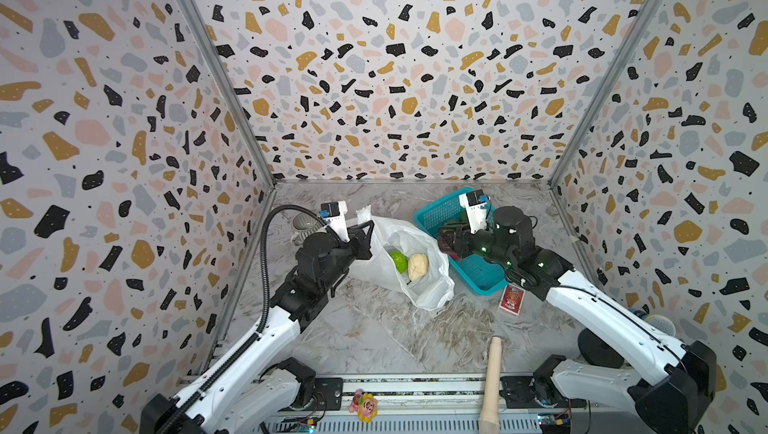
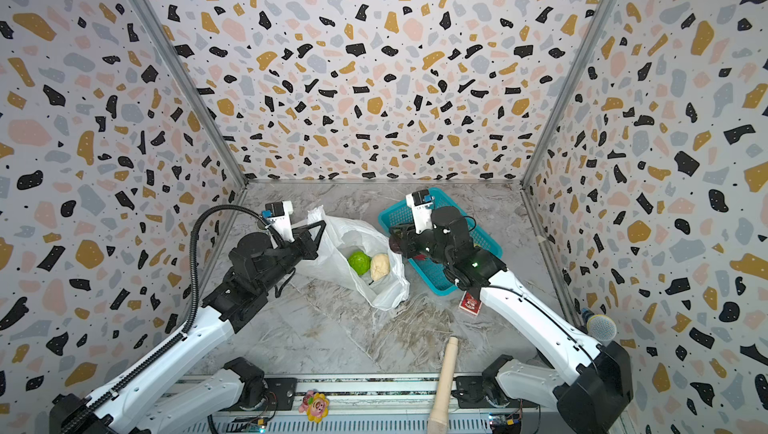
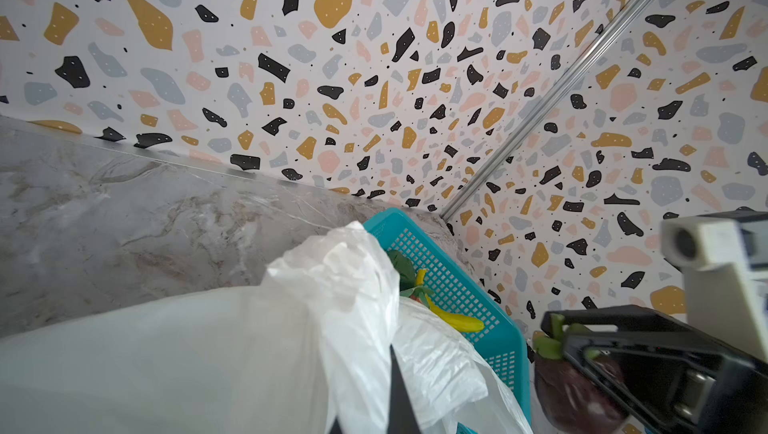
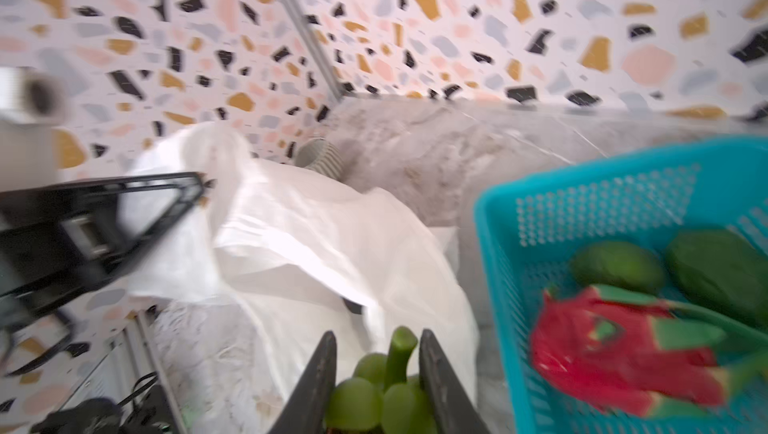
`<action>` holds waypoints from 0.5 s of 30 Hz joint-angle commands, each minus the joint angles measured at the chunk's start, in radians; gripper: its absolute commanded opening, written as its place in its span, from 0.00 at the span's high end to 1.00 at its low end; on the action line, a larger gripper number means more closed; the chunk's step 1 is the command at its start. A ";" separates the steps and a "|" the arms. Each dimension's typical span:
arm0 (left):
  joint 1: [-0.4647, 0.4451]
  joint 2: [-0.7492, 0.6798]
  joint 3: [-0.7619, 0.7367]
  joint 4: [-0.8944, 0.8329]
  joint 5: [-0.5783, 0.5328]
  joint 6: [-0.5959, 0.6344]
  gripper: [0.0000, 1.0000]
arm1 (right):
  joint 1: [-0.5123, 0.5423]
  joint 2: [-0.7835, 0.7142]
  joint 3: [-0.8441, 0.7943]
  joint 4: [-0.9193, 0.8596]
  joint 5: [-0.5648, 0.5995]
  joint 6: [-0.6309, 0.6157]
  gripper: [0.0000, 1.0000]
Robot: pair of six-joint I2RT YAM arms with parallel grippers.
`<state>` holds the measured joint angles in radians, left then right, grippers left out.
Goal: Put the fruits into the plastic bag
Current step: 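Carry the mangosteen with the right gripper into the bag and release it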
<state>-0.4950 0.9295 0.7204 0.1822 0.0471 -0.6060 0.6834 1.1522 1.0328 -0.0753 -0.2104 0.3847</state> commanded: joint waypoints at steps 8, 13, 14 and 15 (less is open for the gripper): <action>-0.005 -0.035 0.007 0.031 0.014 0.000 1.00 | 0.122 0.232 0.073 0.035 -0.171 -0.081 0.82; -0.005 -0.056 -0.004 0.021 0.027 -0.001 1.00 | 0.120 0.387 0.146 0.027 -0.071 -0.043 0.82; -0.005 -0.058 -0.007 0.019 0.030 -0.005 1.00 | 0.120 0.427 0.181 0.007 -0.045 -0.048 0.81; -0.005 -0.057 -0.011 0.019 0.032 -0.009 1.00 | 0.120 0.468 0.221 -0.019 -0.008 -0.048 0.81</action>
<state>-0.4950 0.8867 0.7204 0.1814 0.0593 -0.6083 0.8036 1.5833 1.1404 -0.0643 -0.2981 0.3325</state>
